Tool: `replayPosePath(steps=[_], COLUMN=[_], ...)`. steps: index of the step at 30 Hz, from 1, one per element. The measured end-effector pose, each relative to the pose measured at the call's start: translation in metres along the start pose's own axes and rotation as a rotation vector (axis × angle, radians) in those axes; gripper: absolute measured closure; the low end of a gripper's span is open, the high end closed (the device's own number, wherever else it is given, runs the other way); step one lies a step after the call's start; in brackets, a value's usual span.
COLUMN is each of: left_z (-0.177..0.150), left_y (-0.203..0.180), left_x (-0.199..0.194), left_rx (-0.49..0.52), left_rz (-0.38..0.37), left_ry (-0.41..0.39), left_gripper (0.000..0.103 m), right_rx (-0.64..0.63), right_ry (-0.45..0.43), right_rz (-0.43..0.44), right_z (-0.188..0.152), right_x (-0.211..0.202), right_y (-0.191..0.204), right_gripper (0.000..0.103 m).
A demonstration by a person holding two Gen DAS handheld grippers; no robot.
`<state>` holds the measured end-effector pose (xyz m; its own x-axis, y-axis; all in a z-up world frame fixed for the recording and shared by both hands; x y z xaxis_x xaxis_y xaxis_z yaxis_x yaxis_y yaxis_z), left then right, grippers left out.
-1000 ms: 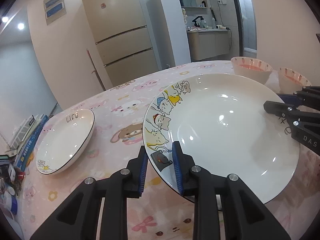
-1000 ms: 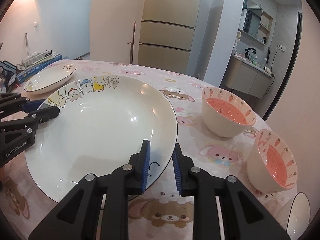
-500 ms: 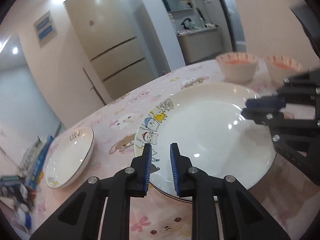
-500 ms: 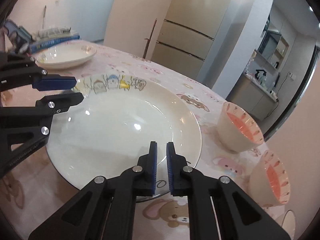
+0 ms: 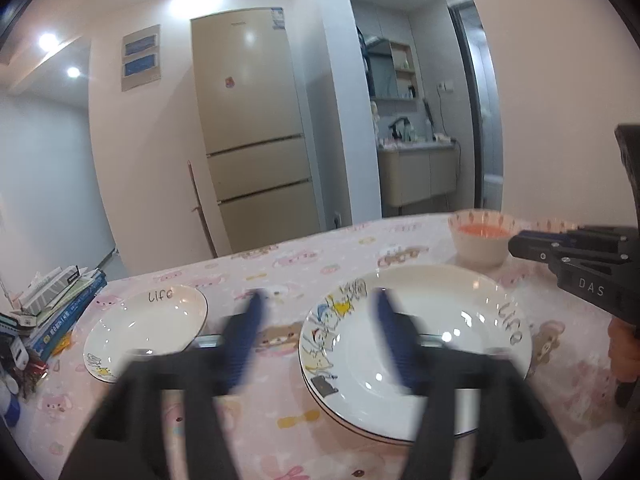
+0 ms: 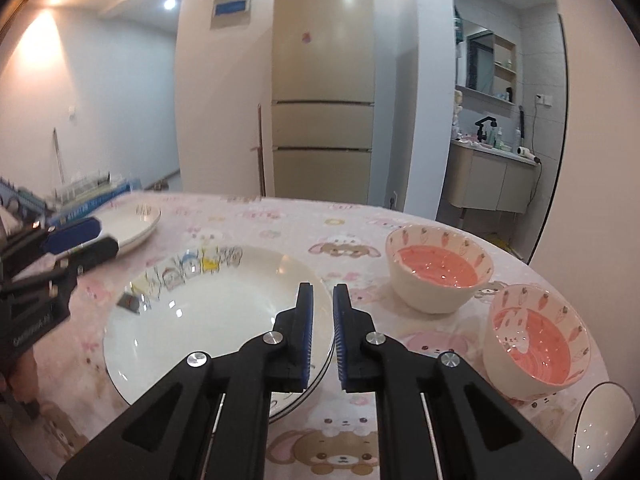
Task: Organize plates and bowls
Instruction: 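Lower the plate onto the other plate and open both grippers, then withdraw both grippers and move them toward the 'life' plate near the books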
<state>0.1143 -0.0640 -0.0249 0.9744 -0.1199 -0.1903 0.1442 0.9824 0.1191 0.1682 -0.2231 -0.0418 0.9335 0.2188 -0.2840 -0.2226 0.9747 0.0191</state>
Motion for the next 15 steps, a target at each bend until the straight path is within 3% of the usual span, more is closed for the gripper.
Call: replayPosePath(steps=[2, 5, 7, 8, 10, 12, 15], left_z=[0.010, 0.018, 0.021, 0.023, 0.028, 0.030, 0.033], left_y=[0.007, 0.016, 0.021, 0.024, 0.026, 0.026, 0.027], left_x=[-0.009, -0.013, -0.015, -0.018, -0.023, -0.025, -0.029], left_rx=[-0.029, -0.065, -0.093, -0.099, -0.082, -0.065, -0.076], left_rz=[0.011, 0.028, 0.029, 0.036, 0.055, 0.070, 0.073], left_ry=[-0.060, -0.099, -0.118, -0.134, -0.163, -0.179, -0.199], left_gripper=[0.014, 0.012, 0.000, 0.000, 0.000, 0.000, 0.000], right_rx=[0.027, 0.057, 0.071, 0.070, 0.055, 0.033, 0.021], right_ry=[-0.036, -0.091, -0.140, -0.157, -0.202, -0.256, -0.289], right_rz=[-0.018, -0.048, -0.061, -0.061, -0.069, -0.087, -0.096], right_z=[0.007, 0.016, 0.024, 0.027, 0.033, 0.041, 0.045], right_x=[-0.004, -0.011, -0.017, -0.020, -0.026, -0.033, -0.037], right_y=[-0.008, -0.018, -0.023, -0.023, -0.023, -0.021, -0.020], right_gripper=[0.088, 0.071, 0.048, 0.042, 0.010, 0.000, 0.000])
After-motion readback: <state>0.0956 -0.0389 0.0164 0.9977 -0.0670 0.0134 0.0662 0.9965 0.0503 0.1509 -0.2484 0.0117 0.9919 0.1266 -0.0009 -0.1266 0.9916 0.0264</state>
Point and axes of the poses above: each gripper's, at about its wrist camera, not at the fingertips, and x roughly the way its jaws point, y to its left, z to its top, the point moved 10 cm from there along x, roughly the way its jaws point, and after that the axes turned 9 degrees about -y, right-handed, at the moved point
